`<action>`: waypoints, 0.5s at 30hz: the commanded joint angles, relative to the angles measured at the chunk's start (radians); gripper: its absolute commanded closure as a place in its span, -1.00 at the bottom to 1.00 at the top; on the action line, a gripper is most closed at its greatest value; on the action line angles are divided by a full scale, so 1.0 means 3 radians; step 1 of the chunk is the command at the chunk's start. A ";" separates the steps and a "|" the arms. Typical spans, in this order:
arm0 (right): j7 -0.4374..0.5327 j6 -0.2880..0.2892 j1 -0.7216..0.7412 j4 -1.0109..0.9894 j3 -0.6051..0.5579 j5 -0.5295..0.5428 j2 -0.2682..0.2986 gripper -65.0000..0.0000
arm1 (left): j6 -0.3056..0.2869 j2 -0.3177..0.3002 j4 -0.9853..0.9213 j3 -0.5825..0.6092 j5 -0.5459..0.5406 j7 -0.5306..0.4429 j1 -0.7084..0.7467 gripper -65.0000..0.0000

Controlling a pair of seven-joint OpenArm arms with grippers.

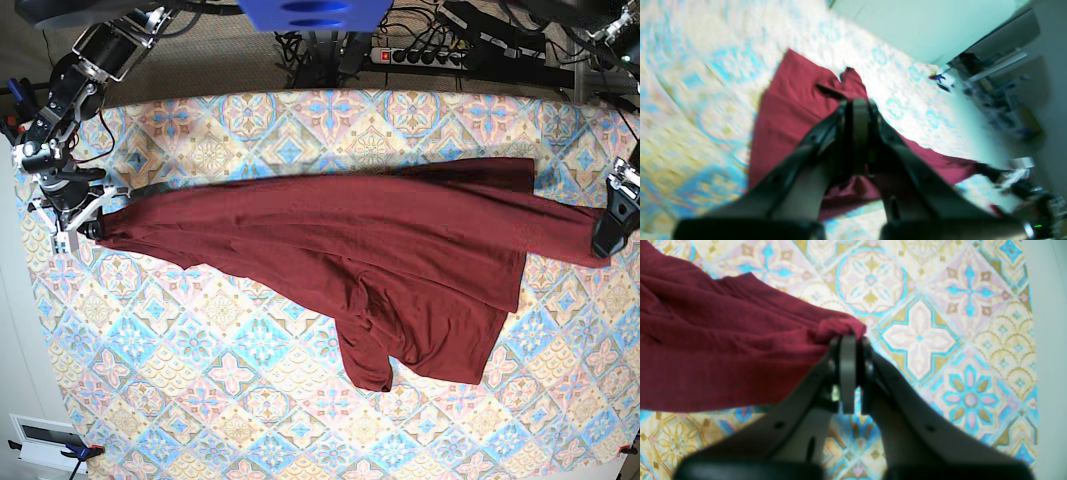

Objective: Layout the t-shirt on the table in an organized manner, then fold the t-shirt properly
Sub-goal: 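Pull the grasped shirt corner with the left gripper away from the right gripper, then hold the shirt stretched between both grippers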

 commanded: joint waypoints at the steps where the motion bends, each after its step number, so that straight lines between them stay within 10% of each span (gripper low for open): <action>1: 0.0075 -0.0012 0.0048 0.0056 0.0012 0.0051 0.0065 1.00 | -0.0084 -0.0150 0.0039 -0.0089 -0.0063 -0.0047 -0.0005 1.00; 15: 0.0085 -0.0012 0.0048 0.0051 0.0017 0.0051 0.0065 1.00 | -0.0176 -0.0017 -0.0703 -0.0068 0.0568 -0.0165 -0.0378 1.00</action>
